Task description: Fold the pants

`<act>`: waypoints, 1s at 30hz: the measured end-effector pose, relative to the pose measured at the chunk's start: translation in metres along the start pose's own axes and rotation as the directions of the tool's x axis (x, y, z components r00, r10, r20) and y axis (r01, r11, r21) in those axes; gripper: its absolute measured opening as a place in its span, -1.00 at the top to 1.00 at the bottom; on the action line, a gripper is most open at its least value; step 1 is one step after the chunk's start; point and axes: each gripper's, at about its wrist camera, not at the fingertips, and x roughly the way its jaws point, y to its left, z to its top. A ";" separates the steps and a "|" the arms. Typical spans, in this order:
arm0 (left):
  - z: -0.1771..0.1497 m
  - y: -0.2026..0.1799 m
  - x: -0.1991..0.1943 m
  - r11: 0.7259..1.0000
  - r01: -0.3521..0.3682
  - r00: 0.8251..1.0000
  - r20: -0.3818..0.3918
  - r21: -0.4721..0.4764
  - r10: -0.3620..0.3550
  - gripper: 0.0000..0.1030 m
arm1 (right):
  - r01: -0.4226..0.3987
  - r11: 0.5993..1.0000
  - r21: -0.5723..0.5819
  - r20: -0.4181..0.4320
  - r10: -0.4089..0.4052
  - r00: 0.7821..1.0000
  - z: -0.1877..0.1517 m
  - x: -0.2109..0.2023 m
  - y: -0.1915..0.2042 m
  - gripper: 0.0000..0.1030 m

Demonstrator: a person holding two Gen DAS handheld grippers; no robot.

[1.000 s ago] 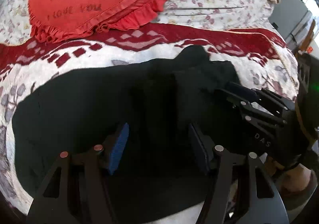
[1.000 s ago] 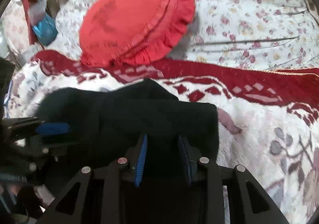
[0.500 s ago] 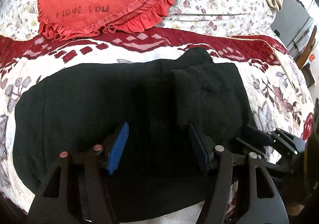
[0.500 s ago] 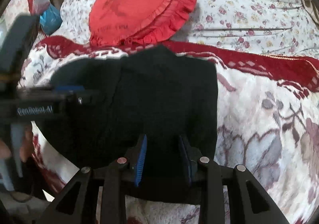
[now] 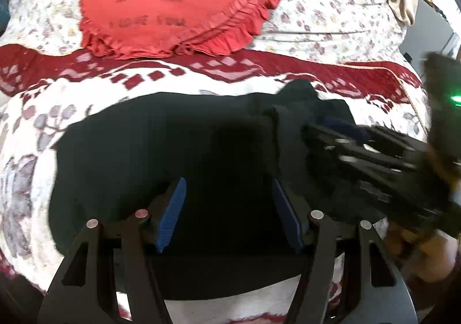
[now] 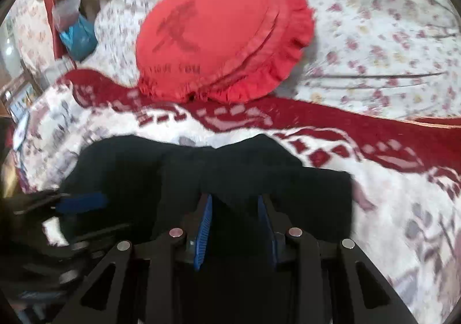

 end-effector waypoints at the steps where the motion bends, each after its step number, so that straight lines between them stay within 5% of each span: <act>1: 0.000 0.005 -0.003 1.000 -0.012 1.000 0.007 -0.007 0.012 -0.21 | 0.007 1.000 -0.003 -0.013 -0.007 1.000 0.002 0.008 0.001 0.40; 9: -0.003 0.022 -0.023 0.998 -0.049 0.997 0.052 -0.037 0.051 -0.21 | 0.022 0.999 -0.031 0.020 -0.022 1.000 -0.006 -0.021 0.010 0.39; 13: -0.008 0.024 -0.029 0.997 -0.058 0.996 0.061 -0.043 0.060 -0.21 | 0.026 0.999 -0.028 0.010 -0.025 1.000 -0.032 -0.026 0.017 0.12; 16: -0.012 0.026 -0.033 0.997 -0.058 0.996 0.060 -0.052 0.061 -0.21 | 0.045 0.998 -0.033 -0.012 -0.045 0.999 -0.043 -0.016 0.021 0.12; 27: -0.021 0.044 -0.045 0.991 -0.062 0.996 0.062 -0.118 0.070 -0.21 | -0.045 0.996 -0.079 0.054 0.049 0.997 -0.010 -0.035 0.050 0.05; 30: -0.024 0.049 -0.044 0.989 -0.061 0.996 0.053 -0.133 0.069 -0.35 | -0.031 0.997 -0.070 0.038 0.034 0.999 -0.007 -0.027 0.054 0.05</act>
